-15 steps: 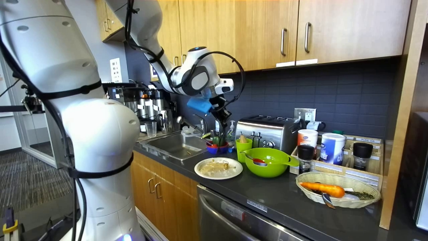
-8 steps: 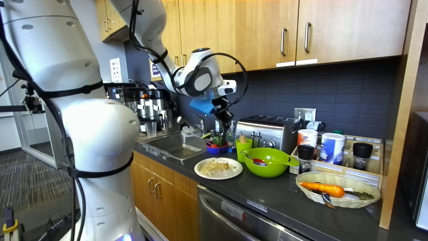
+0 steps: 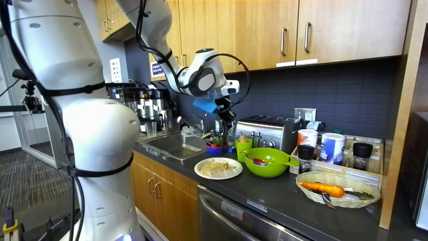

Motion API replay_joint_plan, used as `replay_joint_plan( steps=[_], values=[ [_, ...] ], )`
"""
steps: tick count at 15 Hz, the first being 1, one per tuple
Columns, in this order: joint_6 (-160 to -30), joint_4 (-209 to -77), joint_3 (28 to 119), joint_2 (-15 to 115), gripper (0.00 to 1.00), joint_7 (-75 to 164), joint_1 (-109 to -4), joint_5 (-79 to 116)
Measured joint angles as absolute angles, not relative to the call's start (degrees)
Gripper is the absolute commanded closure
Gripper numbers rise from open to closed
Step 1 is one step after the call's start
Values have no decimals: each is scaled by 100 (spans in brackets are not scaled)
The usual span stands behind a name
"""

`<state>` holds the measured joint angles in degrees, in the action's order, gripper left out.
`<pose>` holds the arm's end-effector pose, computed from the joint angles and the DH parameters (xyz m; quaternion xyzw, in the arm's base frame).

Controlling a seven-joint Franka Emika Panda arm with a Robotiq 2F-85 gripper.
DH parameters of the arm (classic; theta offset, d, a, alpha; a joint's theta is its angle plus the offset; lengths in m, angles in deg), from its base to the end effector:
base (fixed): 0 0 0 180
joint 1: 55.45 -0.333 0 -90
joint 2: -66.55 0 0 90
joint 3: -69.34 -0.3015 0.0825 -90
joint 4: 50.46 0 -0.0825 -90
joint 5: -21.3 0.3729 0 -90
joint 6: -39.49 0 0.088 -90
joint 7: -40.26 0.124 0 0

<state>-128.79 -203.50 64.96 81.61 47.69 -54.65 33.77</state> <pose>0.4497 0.0143 0.3601 -0.9562 0.1278 -0.2555 0.0640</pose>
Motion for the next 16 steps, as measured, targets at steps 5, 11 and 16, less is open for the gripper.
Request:
replay_joint_plan(
  steps=[5, 11, 16],
  values=[
    [-12893, -20312, 6560, 8036, 99, 4772, -5462, 3377],
    [-12899, -20251, 6617, 7954, 99, 4773, -5462, 3377],
    [-12899, -20179, 6636, 7889, 99, 4774, -5462, 3377]
  ],
)
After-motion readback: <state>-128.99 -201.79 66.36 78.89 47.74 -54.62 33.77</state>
